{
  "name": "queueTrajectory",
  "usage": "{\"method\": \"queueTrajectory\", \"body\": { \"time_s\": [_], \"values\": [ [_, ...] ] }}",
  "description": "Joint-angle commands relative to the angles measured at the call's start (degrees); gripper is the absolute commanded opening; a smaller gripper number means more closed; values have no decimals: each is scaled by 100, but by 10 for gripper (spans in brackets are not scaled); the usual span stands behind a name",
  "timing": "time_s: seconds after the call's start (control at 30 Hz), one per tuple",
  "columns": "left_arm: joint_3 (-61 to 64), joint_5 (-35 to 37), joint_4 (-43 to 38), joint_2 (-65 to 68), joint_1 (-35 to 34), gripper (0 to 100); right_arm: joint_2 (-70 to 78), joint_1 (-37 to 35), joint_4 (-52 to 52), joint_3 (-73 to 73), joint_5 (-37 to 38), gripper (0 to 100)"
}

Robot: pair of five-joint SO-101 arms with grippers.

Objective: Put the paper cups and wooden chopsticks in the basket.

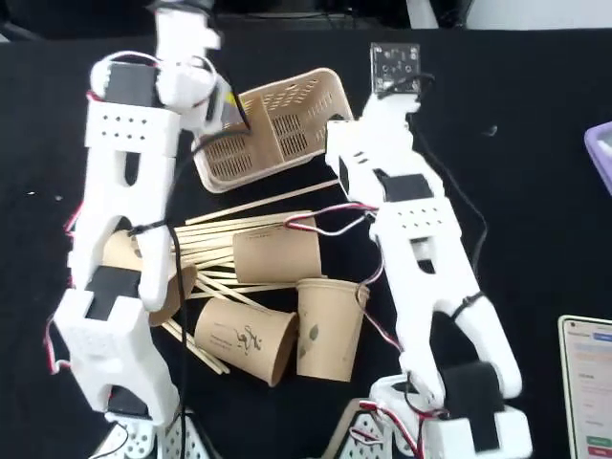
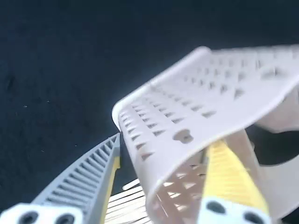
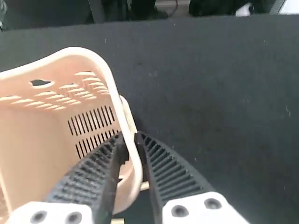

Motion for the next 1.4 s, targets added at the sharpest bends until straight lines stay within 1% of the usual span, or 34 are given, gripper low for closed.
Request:
{"method": "queueTrajectory", "body": {
  "time_s": [0.0, 0.13, 0.37, 0.47, 0.53, 0.67, 0.7, 0.73, 0.8, 0.83, 0.9, 0.97, 1.13, 1.2, 1.3, 1.37],
  "values": [
    [-1086, 448, 396, -132, -180, 305, -233, 158, -422, -57, -70, 10],
    [-1648, 457, 1451, -79, -145, 305, 154, 141, -396, -435, -88, 10],
    [-295, 448, 1424, -132, -136, 267, 558, 132, 246, -1235, -88, 10],
    [-40, 484, 1380, -70, -171, 269, 716, 123, 431, -1455, -88, 10],
    [198, 466, 1169, 35, -198, 267, 743, 114, 554, -1464, -88, 10],
    [514, 448, 492, 211, -514, 263, 655, 114, 809, -1455, -88, 11],
    [505, 448, 369, 237, -602, 242, 593, 105, 888, -1455, -97, 11],
    [505, 448, 220, 255, -664, 201, 532, 79, 949, -1455, -97, 11],
    [549, 475, -26, 255, -752, 63, 426, -105, 1020, -1455, -97, 11],
    [558, 466, -123, 255, -778, 14, 382, -185, 1020, -1446, -97, 11],
    [558, 475, -211, 264, -787, 52, 330, -360, 1011, -1446, -79, 11],
    [505, 457, -316, 264, -787, 27, 330, -475, 976, -1464, -70, 11],
    [549, 448, -853, 264, -945, 30, 365, -510, 765, -1402, -70, 12],
    [558, 413, -932, 264, -989, 42, 365, -510, 765, -1341, -62, 32],
    [549, 273, -923, 264, -1024, 145, 338, -519, 774, -1323, -62, 132],
    [514, 273, -923, 211, -1059, 208, 303, -519, 765, -1358, -62, 163]
  ]
}}
